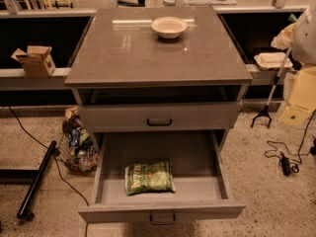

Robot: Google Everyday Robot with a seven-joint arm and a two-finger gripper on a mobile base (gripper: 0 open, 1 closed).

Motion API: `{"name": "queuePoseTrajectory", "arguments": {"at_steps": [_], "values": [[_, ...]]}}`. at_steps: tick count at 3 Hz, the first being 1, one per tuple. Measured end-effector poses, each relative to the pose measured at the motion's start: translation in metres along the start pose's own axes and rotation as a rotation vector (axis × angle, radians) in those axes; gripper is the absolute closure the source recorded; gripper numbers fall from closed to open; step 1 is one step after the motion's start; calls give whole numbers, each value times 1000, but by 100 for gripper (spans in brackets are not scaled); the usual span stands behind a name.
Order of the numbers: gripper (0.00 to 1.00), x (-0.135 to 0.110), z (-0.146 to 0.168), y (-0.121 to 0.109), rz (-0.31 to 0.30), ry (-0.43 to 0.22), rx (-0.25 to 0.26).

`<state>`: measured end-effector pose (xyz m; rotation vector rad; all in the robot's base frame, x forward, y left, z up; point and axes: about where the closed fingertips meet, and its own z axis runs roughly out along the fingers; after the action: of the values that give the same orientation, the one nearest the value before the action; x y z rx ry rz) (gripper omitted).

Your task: Pick green jalapeno chip bag from middle drawer and place on counter

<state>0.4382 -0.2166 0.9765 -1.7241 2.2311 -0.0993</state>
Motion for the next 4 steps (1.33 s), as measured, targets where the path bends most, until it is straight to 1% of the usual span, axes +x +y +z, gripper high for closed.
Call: {"name": "queuePoseTrajectory", "arguments": {"at_steps": [1, 2, 3, 4], "values": [[0, 0, 0, 0, 0, 0, 0], [0, -3, 7, 0, -8, -17, -10], [0, -24, 58, 13, -49, -99, -91], [0, -61, 124, 41, -96, -204, -183]]}}
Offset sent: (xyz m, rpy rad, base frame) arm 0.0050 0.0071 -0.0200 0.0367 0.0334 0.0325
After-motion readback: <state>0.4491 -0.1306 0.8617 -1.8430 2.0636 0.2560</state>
